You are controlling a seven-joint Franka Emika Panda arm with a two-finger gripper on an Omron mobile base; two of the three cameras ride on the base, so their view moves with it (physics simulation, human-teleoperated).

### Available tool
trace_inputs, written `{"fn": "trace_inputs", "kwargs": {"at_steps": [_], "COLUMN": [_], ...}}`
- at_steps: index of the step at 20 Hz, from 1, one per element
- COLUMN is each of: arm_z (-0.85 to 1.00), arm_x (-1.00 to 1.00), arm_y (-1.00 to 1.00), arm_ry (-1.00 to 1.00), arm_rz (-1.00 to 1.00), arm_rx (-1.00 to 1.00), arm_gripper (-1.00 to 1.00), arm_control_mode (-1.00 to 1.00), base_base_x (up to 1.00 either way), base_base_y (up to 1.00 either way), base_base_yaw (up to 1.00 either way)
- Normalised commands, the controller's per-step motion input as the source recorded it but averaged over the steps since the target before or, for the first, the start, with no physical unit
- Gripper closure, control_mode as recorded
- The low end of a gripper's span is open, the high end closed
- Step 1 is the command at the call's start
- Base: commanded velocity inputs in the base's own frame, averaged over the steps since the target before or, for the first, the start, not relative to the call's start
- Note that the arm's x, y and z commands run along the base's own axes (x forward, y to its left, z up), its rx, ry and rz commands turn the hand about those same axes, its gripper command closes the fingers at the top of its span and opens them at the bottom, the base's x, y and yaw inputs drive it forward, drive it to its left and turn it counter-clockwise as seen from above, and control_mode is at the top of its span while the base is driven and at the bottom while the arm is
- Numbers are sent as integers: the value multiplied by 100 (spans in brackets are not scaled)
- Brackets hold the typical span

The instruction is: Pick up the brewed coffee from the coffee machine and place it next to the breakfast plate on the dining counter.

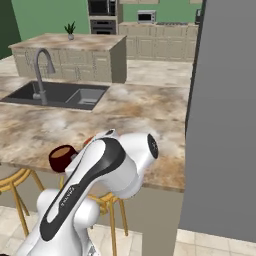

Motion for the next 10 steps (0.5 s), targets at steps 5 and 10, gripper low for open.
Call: {"fn": "trace_inputs", "kwargs": {"at_steps": [5, 10], "arm_z": [0, -4], "arm_x": [0, 44], "arm_y": [0, -1], "arm_ry": [0, 0], "arm_rz": [0, 0], "arm_rx": [0, -2], "arm_gripper": [100, 100], "arm_control_mode": [100, -100], "base_base_x": [0, 4], "base_base_y": [-61, -4], "base_base_yaw": [3, 0]}}
